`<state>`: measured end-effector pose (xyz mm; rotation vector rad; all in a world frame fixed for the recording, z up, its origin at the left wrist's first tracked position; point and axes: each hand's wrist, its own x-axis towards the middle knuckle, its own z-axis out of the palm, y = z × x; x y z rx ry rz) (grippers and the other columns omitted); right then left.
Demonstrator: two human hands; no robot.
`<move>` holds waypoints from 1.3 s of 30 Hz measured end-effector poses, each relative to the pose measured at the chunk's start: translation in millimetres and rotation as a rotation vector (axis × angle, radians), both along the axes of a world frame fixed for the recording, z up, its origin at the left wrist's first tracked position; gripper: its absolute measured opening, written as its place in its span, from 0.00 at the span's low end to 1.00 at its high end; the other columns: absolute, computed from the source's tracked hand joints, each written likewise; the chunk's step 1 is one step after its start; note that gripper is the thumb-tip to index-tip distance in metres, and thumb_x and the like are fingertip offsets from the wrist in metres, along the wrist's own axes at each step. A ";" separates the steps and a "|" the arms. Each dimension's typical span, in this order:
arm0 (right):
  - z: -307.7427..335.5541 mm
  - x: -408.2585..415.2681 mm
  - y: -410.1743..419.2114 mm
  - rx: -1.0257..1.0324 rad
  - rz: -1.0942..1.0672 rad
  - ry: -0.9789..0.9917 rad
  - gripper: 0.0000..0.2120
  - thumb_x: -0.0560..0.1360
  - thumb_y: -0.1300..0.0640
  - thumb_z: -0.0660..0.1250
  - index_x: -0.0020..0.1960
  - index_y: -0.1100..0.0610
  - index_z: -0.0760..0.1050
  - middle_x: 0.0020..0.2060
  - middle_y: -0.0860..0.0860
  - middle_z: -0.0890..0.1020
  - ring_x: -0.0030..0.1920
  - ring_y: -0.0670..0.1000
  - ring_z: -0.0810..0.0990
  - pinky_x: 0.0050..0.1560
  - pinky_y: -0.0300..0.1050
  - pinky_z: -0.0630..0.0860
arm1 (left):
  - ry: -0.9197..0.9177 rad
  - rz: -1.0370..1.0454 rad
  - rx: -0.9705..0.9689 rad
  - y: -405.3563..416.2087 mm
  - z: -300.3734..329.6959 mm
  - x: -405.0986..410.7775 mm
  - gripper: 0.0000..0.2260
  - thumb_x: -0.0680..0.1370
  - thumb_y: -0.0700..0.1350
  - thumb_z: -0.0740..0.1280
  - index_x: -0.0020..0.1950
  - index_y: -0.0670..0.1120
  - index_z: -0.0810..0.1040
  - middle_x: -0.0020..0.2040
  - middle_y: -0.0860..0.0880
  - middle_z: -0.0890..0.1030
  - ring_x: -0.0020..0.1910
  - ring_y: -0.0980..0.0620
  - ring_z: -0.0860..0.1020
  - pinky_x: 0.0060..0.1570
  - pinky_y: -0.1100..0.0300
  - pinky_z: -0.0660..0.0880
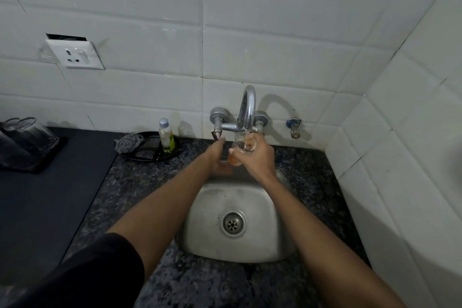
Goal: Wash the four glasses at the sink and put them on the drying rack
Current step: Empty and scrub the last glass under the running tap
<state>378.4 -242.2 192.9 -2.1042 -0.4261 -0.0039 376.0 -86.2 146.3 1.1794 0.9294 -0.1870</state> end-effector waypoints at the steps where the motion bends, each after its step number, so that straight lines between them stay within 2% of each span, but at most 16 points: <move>1: -2.2 0.2 0.2 -0.005 0.032 0.001 0.22 0.67 0.48 0.83 0.54 0.51 0.76 0.42 0.43 0.83 0.42 0.39 0.81 0.41 0.32 0.77 | -0.042 -0.037 -0.168 -9.6 7.3 -8.1 0.22 0.82 0.60 0.62 0.55 0.41 0.79 0.51 0.37 0.84 0.51 0.38 0.83 0.52 0.42 0.82; 4: -9.9 2.3 -5.8 -0.062 0.226 -0.065 0.24 0.69 0.47 0.80 0.61 0.50 0.76 0.51 0.45 0.84 0.49 0.42 0.84 0.51 0.45 0.83 | -0.236 -0.091 -0.427 -29.2 15.8 -16.7 0.19 0.84 0.50 0.60 0.43 0.41 0.83 0.39 0.44 0.84 0.38 0.47 0.84 0.39 0.55 0.83; 7: -5.6 6.0 -18.1 -0.278 0.352 -0.326 0.28 0.75 0.47 0.76 0.71 0.55 0.73 0.64 0.51 0.79 0.64 0.48 0.78 0.66 0.45 0.76 | -0.333 0.032 -0.513 -31.7 19.5 -12.8 0.18 0.85 0.44 0.55 0.46 0.39 0.80 0.38 0.44 0.82 0.36 0.49 0.82 0.36 0.58 0.81; 9: -6.4 10.6 -24.8 -0.461 0.420 -0.649 0.23 0.79 0.52 0.72 0.71 0.60 0.74 0.66 0.57 0.78 0.67 0.55 0.75 0.67 0.48 0.74 | -0.354 0.066 -0.467 -28.8 20.8 -9.8 0.16 0.85 0.42 0.53 0.47 0.39 0.78 0.35 0.45 0.81 0.31 0.51 0.79 0.30 0.61 0.77; 11: -9.6 11.3 -29.5 -0.564 0.514 -0.787 0.14 0.82 0.55 0.68 0.65 0.61 0.77 0.61 0.57 0.80 0.62 0.56 0.77 0.62 0.53 0.79 | -0.331 0.069 -0.470 -28.4 23.5 -12.0 0.16 0.84 0.42 0.52 0.46 0.40 0.76 0.32 0.46 0.79 0.27 0.52 0.77 0.27 0.62 0.75; 15: 3.9 8.1 -17.2 -0.467 0.470 -0.453 0.12 0.86 0.56 0.61 0.55 0.62 0.79 0.54 0.57 0.82 0.57 0.54 0.78 0.65 0.52 0.75 | -0.374 0.058 -0.465 -29.0 28.5 -9.7 0.18 0.84 0.43 0.51 0.48 0.39 0.79 0.37 0.44 0.82 0.33 0.49 0.82 0.34 0.59 0.81; 18: 19.8 18.6 -4.5 -0.476 0.523 -0.315 0.09 0.84 0.58 0.63 0.51 0.58 0.82 0.49 0.51 0.83 0.48 0.47 0.78 0.57 0.51 0.79 | -0.388 0.056 -0.449 -23.3 30.3 -4.8 0.19 0.85 0.45 0.51 0.49 0.38 0.78 0.35 0.44 0.82 0.32 0.49 0.81 0.30 0.58 0.79; 22: 28.1 33.8 -14.5 -0.744 0.762 -0.513 0.08 0.81 0.61 0.68 0.56 0.49 0.80 0.49 0.43 0.81 0.45 0.40 0.75 0.49 0.36 0.77 | -0.265 0.024 -0.370 -15.3 33.2 -8.9 0.18 0.84 0.47 0.59 0.44 0.39 0.82 0.36 0.44 0.83 0.30 0.48 0.82 0.23 0.58 0.78; 24: 25.3 35.9 -19.7 -0.705 0.735 -0.507 0.05 0.83 0.56 0.67 0.57 0.52 0.80 0.51 0.46 0.82 0.49 0.44 0.75 0.52 0.41 0.75 | -0.229 0.046 -0.322 -18.1 33.0 -7.1 0.16 0.83 0.43 0.57 0.45 0.39 0.80 0.35 0.44 0.83 0.30 0.48 0.83 0.26 0.57 0.79; 26: 22.0 28.7 -14.6 -0.582 0.641 -0.394 0.09 0.85 0.54 0.62 0.51 0.55 0.78 0.48 0.51 0.82 0.47 0.48 0.76 0.52 0.47 0.73 | -0.248 0.061 -0.325 -26.5 39.9 -3.9 0.16 0.83 0.42 0.53 0.41 0.41 0.76 0.33 0.45 0.80 0.30 0.50 0.80 0.29 0.60 0.79; 28: 21.3 26.3 -10.0 -0.566 0.593 -0.384 0.11 0.86 0.53 0.59 0.52 0.57 0.78 0.50 0.54 0.82 0.47 0.50 0.76 0.51 0.50 0.74 | -0.258 0.023 -0.336 -33.4 45.3 0.0 0.17 0.83 0.42 0.52 0.40 0.41 0.74 0.32 0.46 0.78 0.29 0.51 0.79 0.29 0.63 0.77; 30: 27.6 30.4 -15.5 -0.665 0.635 -0.458 0.09 0.85 0.53 0.61 0.55 0.56 0.78 0.53 0.53 0.82 0.48 0.50 0.78 0.50 0.49 0.76 | -0.241 -0.019 -0.305 -33.8 50.0 3.2 0.18 0.84 0.43 0.53 0.40 0.40 0.77 0.31 0.45 0.80 0.27 0.49 0.79 0.25 0.64 0.76; 33: 31.0 46.1 -28.9 -0.801 0.702 -0.572 0.10 0.83 0.52 0.65 0.61 0.53 0.78 0.60 0.52 0.82 0.58 0.52 0.80 0.54 0.50 0.79 | -0.226 -0.056 -0.257 -26.5 49.4 9.7 0.14 0.83 0.47 0.59 0.51 0.41 0.81 0.42 0.43 0.84 0.37 0.46 0.83 0.33 0.54 0.82; 35: 28.6 41.1 -27.1 -0.691 0.672 -0.472 0.11 0.85 0.53 0.63 0.61 0.57 0.78 0.56 0.53 0.82 0.53 0.51 0.80 0.54 0.51 0.78 | -0.247 -0.058 -0.270 -27.7 53.2 10.5 0.14 0.84 0.45 0.57 0.52 0.39 0.79 0.40 0.43 0.85 0.37 0.46 0.84 0.37 0.52 0.83; 37: 30.0 33.1 -19.9 -0.548 0.627 -0.342 0.12 0.86 0.56 0.60 0.58 0.61 0.78 0.48 0.52 0.80 0.44 0.47 0.78 0.48 0.49 0.78 | -0.277 -0.042 -0.311 -31.7 55.2 7.3 0.16 0.85 0.44 0.55 0.46 0.39 0.77 0.33 0.44 0.83 0.30 0.49 0.83 0.31 0.56 0.80; 39: 32.9 34.3 -18.5 -0.538 0.608 -0.340 0.12 0.86 0.55 0.59 0.58 0.60 0.78 0.50 0.54 0.82 0.47 0.50 0.80 0.53 0.53 0.79 | -0.273 0.004 -0.295 -33.6 55.3 4.8 0.16 0.85 0.45 0.56 0.44 0.39 0.77 0.32 0.44 0.82 0.27 0.49 0.81 0.27 0.59 0.78</move>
